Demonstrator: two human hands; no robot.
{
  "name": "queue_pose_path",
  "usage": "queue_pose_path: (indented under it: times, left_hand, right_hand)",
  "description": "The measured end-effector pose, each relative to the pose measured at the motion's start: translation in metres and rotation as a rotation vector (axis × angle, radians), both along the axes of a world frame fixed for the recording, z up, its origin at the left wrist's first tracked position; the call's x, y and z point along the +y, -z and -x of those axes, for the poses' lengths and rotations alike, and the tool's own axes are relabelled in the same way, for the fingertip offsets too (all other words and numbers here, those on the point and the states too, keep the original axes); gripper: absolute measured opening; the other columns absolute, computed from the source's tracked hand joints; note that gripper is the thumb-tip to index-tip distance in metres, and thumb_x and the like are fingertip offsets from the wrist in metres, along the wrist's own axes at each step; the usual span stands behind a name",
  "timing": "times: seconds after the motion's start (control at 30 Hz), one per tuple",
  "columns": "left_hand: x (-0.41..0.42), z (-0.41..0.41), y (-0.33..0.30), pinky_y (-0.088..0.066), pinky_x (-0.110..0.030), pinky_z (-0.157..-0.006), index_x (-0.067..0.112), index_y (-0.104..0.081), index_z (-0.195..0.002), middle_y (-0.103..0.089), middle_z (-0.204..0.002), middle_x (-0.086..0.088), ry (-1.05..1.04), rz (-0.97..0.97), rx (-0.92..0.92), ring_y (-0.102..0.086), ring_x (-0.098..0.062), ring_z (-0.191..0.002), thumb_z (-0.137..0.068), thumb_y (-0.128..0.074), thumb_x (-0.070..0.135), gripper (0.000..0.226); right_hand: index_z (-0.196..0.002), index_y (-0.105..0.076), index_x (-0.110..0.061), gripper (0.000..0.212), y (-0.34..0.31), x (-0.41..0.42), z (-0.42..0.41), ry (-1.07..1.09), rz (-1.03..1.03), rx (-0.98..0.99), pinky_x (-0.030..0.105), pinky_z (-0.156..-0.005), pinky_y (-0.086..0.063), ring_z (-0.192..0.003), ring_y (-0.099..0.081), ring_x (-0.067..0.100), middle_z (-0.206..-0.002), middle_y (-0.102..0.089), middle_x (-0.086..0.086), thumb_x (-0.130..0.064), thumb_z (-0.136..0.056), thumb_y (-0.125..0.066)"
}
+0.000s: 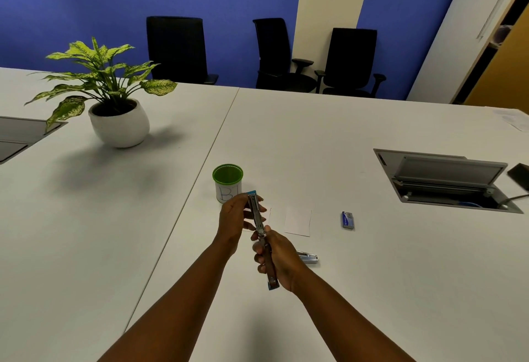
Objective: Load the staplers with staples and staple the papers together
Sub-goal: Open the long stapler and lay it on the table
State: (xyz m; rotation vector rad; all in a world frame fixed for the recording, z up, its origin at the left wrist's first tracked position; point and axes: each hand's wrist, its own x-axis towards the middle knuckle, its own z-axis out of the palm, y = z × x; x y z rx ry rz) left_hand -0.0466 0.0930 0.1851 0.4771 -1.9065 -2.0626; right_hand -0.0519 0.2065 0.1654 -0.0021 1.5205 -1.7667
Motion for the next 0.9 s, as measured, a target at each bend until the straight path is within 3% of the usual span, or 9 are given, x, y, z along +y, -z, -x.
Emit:
queue_pose_path:
  times: [0.23, 0.47, 0.7, 0.9]
  left_hand:
    - [-0.006, -0.002, 0.002, -0.052, -0.020, -0.055, 0.022, -0.064, -0.085, -0.071, -0.070, 0.006, 0.017, -0.040, -0.038, -0.067, -0.009, -0.061, -0.099, -0.032, 0.029, 0.035]
    - [-0.029, -0.018, 0.033, -0.057, -0.025, -0.056, 0.011, -0.064, -0.093, -0.066, -0.089, -0.007, 0.060, -0.145, -0.319, -0.065, -0.022, -0.079, -0.092, -0.052, 0.034, 0.026]
    - [-0.044, -0.039, 0.080, -0.057, -0.022, -0.061, 0.011, -0.066, -0.091, -0.066, -0.090, -0.009, 0.191, -0.097, -0.453, -0.066, -0.019, -0.077, -0.086, -0.063, 0.012, 0.007]
    - [-0.054, -0.046, 0.106, -0.053, -0.018, -0.054, 0.009, -0.066, -0.086, -0.064, -0.083, -0.008, 0.274, 0.115, -0.594, -0.064, -0.011, -0.064, -0.076, -0.070, -0.002, 0.016]
  right_hand:
    - [-0.083, -0.055, -0.015, 0.038, 0.002, 0.004, 0.004, -0.029, -0.074, 0.094, 0.017, -0.045, -0.030, -0.050, -0.037, 0.008, -0.062, -0.045, -0.001, -0.033, -0.100, -0.027]
    - [-0.085, -0.058, -0.013, 0.030, 0.037, 0.020, 0.012, -0.102, -0.356, 0.443, 0.016, -0.047, -0.030, -0.053, -0.039, 0.007, -0.063, -0.051, -0.004, -0.029, -0.099, -0.037]
    - [-0.071, -0.053, -0.024, 0.028, 0.079, 0.028, 0.023, -0.301, -0.635, 0.618, 0.021, -0.056, -0.032, -0.055, -0.043, 0.005, -0.062, -0.053, -0.011, -0.035, -0.095, -0.044]
    - [-0.095, -0.064, -0.016, 0.024, 0.088, 0.029, 0.023, -0.358, -0.753, 0.847, 0.019, -0.054, -0.030, -0.072, -0.049, 0.014, -0.067, -0.051, -0.007, -0.037, -0.091, -0.052]
